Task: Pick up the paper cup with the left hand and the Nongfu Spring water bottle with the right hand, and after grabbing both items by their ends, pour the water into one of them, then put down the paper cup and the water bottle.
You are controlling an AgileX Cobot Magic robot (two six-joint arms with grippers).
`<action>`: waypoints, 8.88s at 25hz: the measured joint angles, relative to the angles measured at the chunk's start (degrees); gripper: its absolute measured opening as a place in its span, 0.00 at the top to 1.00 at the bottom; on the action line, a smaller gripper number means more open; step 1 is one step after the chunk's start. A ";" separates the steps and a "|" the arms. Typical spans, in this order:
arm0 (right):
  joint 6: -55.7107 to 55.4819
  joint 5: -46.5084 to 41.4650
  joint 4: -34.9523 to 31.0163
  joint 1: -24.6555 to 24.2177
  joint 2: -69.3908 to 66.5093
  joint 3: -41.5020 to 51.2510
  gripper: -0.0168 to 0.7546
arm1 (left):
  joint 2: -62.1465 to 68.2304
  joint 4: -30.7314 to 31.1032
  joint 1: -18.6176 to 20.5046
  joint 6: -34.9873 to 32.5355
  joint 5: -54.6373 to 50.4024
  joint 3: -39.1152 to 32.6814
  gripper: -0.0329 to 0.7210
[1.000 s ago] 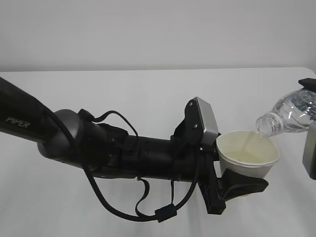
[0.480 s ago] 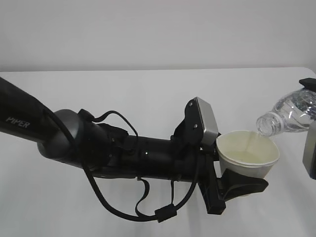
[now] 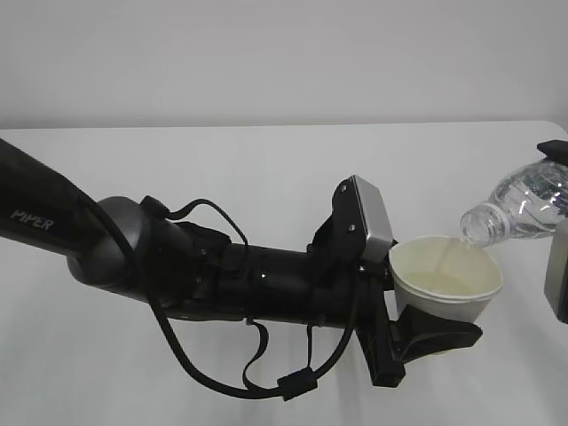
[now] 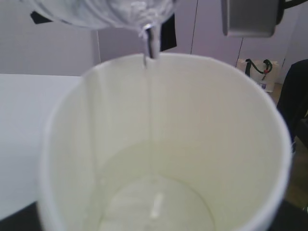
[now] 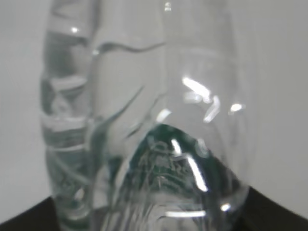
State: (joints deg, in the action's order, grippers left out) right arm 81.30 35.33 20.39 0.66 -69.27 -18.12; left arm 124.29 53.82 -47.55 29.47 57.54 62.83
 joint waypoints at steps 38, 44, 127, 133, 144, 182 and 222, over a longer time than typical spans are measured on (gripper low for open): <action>0.26 0.00 -0.08 0.00 0.00 0.00 0.46 | 0.00 0.00 0.00 0.00 -0.23 0.00 0.34; 0.35 0.00 -0.08 0.00 0.00 0.00 0.46 | 0.00 0.00 0.00 0.00 -0.53 0.00 0.34; -5.04 0.26 0.37 0.00 0.00 0.00 0.47 | 0.12 -1.33 0.00 0.00 -0.06 0.00 0.34; -11.59 0.26 0.37 0.00 0.00 0.00 0.47 | 0.12 -1.80 0.00 0.00 -0.06 0.00 0.34; -25.02 0.26 0.37 0.00 0.00 0.00 0.47 | 0.12 -3.60 0.00 -4.07 -0.06 0.00 0.34; -86.45 17.97 0.27 0.00 0.00 0.11 0.47 | 0.12 -12.42 0.00 -4.14 -0.06 0.00 0.34; -87.46 28.78 -20.96 0.00 -32.63 -3.37 0.47 | 0.12 -12.53 0.00 -4.14 1.53 0.00 0.34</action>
State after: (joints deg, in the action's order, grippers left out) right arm -6.15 64.10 -0.57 0.66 -101.90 -21.50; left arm 124.41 41.29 -47.55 25.33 59.06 62.83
